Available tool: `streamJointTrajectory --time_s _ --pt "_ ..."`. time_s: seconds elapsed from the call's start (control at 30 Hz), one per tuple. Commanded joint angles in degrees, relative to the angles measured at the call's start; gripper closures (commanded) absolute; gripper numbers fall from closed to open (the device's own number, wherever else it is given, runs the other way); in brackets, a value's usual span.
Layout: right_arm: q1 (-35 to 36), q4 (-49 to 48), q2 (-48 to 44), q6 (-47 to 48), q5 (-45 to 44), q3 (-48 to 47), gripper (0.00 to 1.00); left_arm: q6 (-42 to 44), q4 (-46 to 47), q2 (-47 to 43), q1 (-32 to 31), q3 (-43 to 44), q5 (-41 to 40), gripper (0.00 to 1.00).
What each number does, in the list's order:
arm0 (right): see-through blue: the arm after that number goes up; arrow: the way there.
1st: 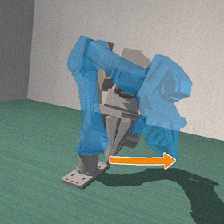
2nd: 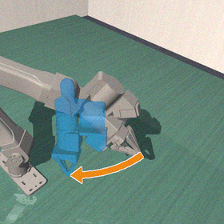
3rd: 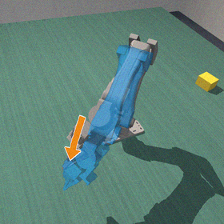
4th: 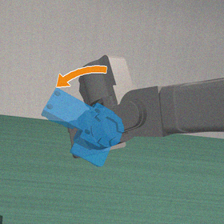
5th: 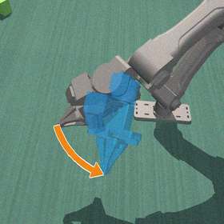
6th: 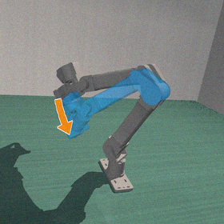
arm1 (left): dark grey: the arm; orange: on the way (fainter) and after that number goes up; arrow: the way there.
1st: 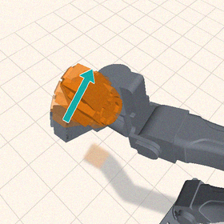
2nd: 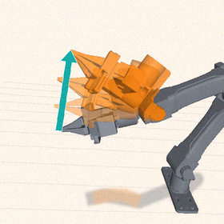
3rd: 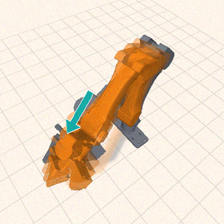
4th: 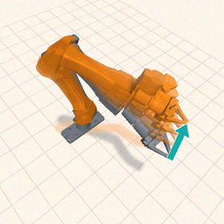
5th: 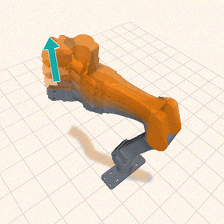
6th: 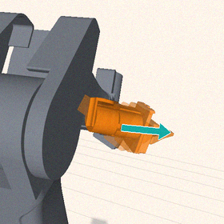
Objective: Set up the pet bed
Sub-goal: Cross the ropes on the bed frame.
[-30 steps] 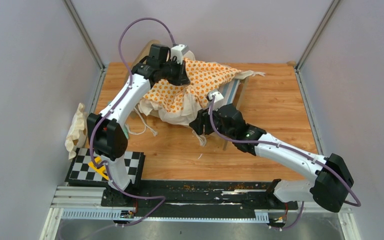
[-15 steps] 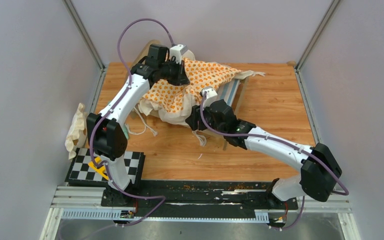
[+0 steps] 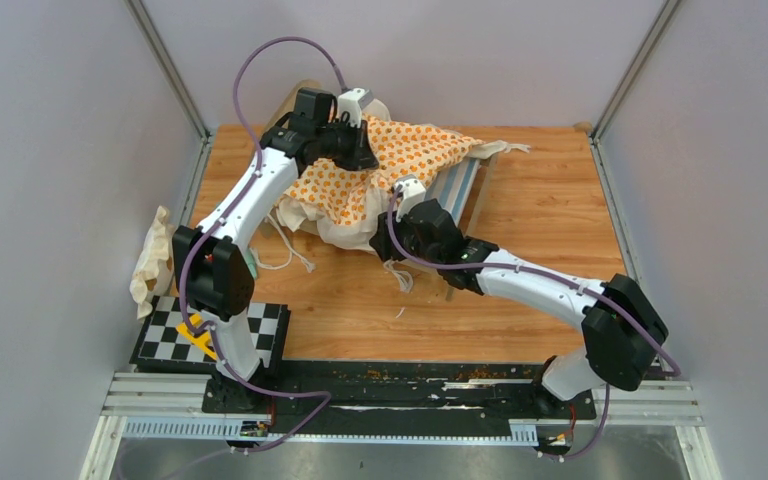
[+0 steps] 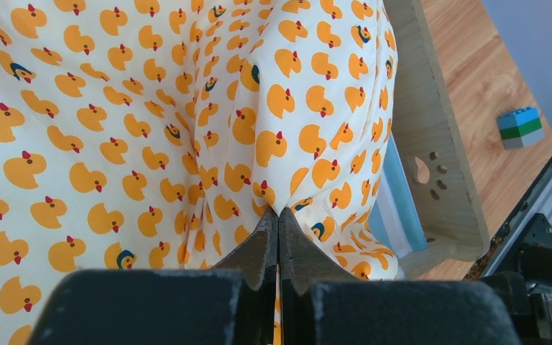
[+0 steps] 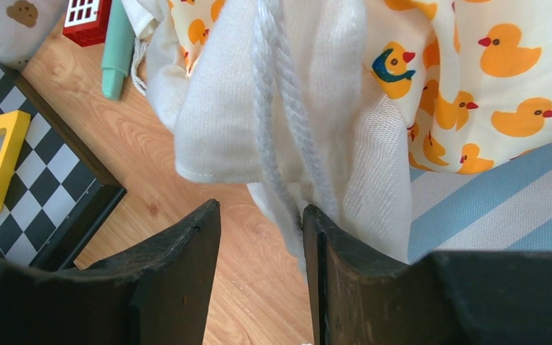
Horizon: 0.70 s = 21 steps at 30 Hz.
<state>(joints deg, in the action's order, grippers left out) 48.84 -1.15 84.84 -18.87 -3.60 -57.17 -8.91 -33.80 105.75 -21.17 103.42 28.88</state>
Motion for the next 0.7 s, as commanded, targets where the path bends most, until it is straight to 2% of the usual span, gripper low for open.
streamJointTrajectory --time_s 0.0,0.17,0.3,0.57,0.67 --pt "0.0 -2.6 0.9 1.2 0.6 -1.2 0.56 -0.8 1.7 -3.0 0.9 -0.1 0.9 1.00" --pt "0.0 -4.4 1.9 0.8 2.7 0.3 0.63 -0.8 1.8 -3.0 1.1 -0.1 1.0 1.00" --pt "0.0 -4.2 2.5 1.3 1.8 1.1 0.64 -1.0 1.9 -3.1 1.3 -0.1 1.2 1.00" --pt "0.3 0.2 1.8 5.9 -5.2 0.9 0.53 -1.3 2.4 -4.0 1.9 -1.1 1.6 1.00" --pt "0.2 0.9 1.7 9.0 -2.7 0.1 0.53 -1.6 2.7 -4.1 2.1 -1.4 1.9 1.00"
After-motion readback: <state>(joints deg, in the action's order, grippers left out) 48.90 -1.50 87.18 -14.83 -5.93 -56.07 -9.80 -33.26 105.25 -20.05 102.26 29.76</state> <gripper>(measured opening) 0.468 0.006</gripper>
